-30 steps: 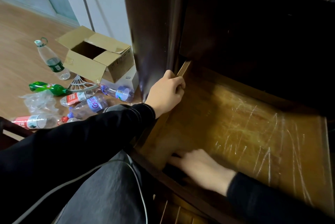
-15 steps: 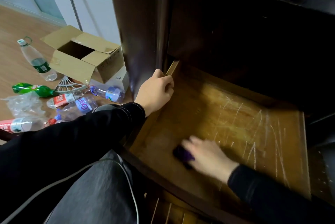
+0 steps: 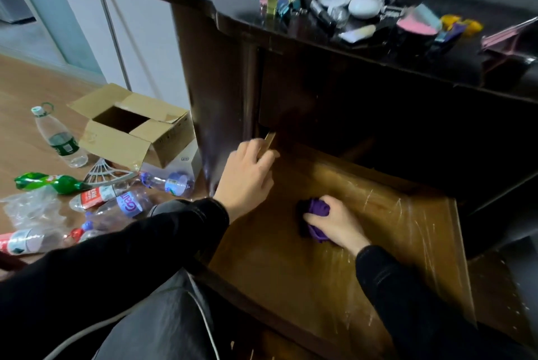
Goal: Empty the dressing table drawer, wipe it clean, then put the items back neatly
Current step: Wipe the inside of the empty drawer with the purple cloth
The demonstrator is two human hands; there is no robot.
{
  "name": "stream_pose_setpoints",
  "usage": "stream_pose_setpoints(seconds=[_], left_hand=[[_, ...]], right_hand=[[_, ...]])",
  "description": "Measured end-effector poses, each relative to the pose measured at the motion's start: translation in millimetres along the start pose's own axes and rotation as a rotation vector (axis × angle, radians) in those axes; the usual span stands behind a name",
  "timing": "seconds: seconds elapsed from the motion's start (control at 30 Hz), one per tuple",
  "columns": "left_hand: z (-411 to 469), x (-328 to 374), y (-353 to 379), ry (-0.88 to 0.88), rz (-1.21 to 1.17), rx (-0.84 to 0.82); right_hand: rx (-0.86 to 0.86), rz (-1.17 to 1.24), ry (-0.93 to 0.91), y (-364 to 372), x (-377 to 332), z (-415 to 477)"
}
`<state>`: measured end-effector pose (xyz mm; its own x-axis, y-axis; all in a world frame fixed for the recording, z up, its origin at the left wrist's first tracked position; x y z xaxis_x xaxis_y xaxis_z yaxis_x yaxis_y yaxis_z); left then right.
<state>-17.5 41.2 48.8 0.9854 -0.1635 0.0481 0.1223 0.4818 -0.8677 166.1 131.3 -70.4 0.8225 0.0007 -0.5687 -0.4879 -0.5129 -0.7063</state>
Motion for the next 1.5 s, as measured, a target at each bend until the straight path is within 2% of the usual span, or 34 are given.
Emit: stream_pose_setpoints(seconds=[0.03, 0.07, 0.1, 0.17, 0.2, 0.23, 0.3, 0.37, 0.43, 0.47, 0.5, 0.57, 0.6, 0.7, 0.83, 0.93, 1.0, 1.07, 1.2, 1.27, 1.33, 1.43, 1.5], left_hand=[[0, 9, 1, 0.040, -0.051, -0.017], [0, 13, 7, 0.000, -0.191, -0.064], [-2, 14, 20, -0.136, -0.405, -0.162], [-20, 32, 56, -0.603, -0.998, -0.396], [-29, 48, 70, -0.793, -1.229, -0.451], [-29, 62, 80, -0.875, -1.369, -0.432], [-27, 68, 93, -0.918, -1.412, -0.282], [-33, 62, 102, -1.003, -1.423, -0.193], [-39, 51, 111, -1.034, -1.385, -0.226], [-40, 44, 114, -0.969, -1.305, -0.286], [-37, 39, 116, -0.832, -1.163, -0.389], [-25, 37, 123, -0.469, -0.739, -0.594], [-19, 40, 127, -0.301, -0.547, -0.652], [-8, 62, 144, -0.005, -0.275, -0.695], [-22, 95, 157, 0.222, -0.049, -0.663], [-50, 130, 162, 0.443, -0.068, -0.659], [-49, 132, 163, 0.492, -0.124, -0.644], [-21, 119, 168, 0.444, -0.130, -0.613], [42, 72, 176, 0.108, -0.110, -0.527], [43, 72, 172, 0.064, -0.042, -0.472], [23, 96, 168, 0.194, 0.025, -0.501], [-23, 132, 157, 0.384, -0.088, -0.573], [-58, 160, 143, 0.670, -0.109, -0.541]], right_hand=[[-0.026, 0.166, 0.001, -7, 0, -6], [-0.053, 0.302, -0.003, -14, -2, -13], [-0.090, 0.405, -0.010, -20, -5, -22], [-0.200, 0.503, -0.064, -24, -18, -42], [-0.262, 0.519, -0.102, -23, -26, -50], [-0.322, 0.520, -0.121, -21, -31, -58], [-0.427, 0.469, -0.125, -18, -33, -70], [-0.461, 0.287, -0.106, -21, -18, -77], [-0.321, 0.031, -0.094, -43, 10, -77], [-0.170, -0.107, -0.114, -63, 25, -73], [0.013, -0.274, -0.143, -87, 39, -69], [0.321, -0.574, -0.171, -129, 65, -64], [0.402, -0.679, -0.175, -140, 78, -60], [0.449, -0.798, -0.201, -146, 103, -48], [0.473, -0.652, -0.177, -147, 99, -41], [0.523, -0.646, -0.173, -151, 95, -41], [0.545, -0.607, -0.171, -153, 94, -42], [0.552, -0.593, -0.159, -154, 95, -42], [0.561, -0.571, -0.143, -156, 96, -40], [0.564, -0.561, -0.139, -157, 97, -40], [0.568, -0.555, -0.142, -156, 98, -41], [0.581, -0.577, -0.151, -156, 97, -40], [0.595, -0.583, -0.152, -155, 97, -40]])
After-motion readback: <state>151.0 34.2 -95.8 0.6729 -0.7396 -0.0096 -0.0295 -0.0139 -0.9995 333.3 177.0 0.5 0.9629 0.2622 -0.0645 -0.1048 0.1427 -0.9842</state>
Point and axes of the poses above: each hand's wrist, its own z-axis towards the middle knuckle, its own y-axis out of the palm, x = y × z, the point moved 9 cm from there along z, towards the middle knuckle, and after that the axes turned 14 degrees about y, right-handed, at the moved point
